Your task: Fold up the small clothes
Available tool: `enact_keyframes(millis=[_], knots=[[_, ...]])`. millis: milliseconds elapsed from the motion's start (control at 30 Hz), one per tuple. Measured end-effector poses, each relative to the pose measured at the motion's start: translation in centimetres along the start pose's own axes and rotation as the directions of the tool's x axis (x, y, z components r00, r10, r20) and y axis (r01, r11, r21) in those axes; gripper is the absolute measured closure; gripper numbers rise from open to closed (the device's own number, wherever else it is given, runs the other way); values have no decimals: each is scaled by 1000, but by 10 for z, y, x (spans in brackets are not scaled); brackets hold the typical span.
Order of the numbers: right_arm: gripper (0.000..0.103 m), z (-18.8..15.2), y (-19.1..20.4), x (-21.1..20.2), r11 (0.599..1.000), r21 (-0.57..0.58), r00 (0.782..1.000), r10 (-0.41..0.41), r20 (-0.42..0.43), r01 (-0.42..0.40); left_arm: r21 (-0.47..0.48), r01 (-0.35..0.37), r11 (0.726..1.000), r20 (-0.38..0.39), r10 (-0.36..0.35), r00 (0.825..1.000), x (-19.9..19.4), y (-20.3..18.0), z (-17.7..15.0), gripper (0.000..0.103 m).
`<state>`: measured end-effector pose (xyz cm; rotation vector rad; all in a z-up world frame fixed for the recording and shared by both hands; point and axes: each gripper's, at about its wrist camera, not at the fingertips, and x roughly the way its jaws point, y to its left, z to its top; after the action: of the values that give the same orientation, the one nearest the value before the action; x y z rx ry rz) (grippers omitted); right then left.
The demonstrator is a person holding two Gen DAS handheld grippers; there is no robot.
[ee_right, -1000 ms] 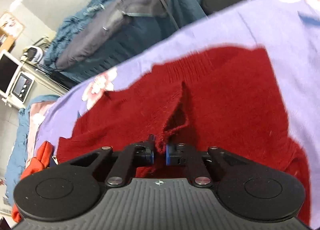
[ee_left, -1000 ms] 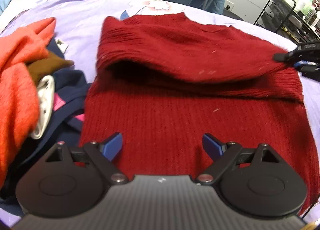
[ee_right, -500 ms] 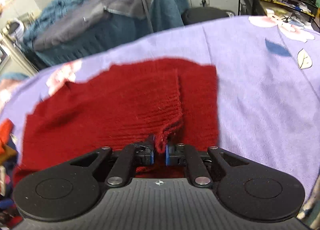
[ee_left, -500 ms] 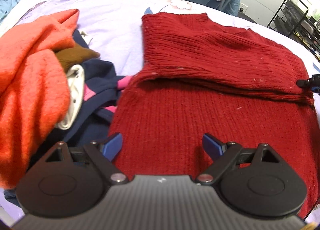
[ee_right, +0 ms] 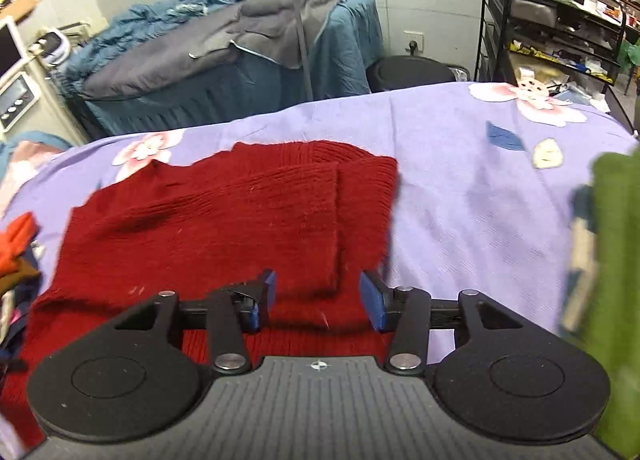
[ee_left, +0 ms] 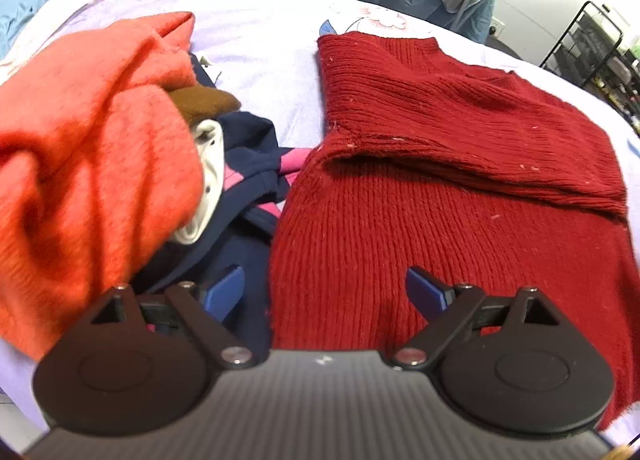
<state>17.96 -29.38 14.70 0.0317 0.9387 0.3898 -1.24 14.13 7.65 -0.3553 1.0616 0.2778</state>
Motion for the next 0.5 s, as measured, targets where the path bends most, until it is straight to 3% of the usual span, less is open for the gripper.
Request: enact_keyframes(millis=[233,500], knots=[[22,-57,-2,-41,995,-97,993,25,-118,-36,38,65,997,-45,-64,997,-14,20,-24,12],[23,-123,-11,-51,998,69,969,13,-248,5,109,100,989,-82,-92,992,-25,32,-67,12]])
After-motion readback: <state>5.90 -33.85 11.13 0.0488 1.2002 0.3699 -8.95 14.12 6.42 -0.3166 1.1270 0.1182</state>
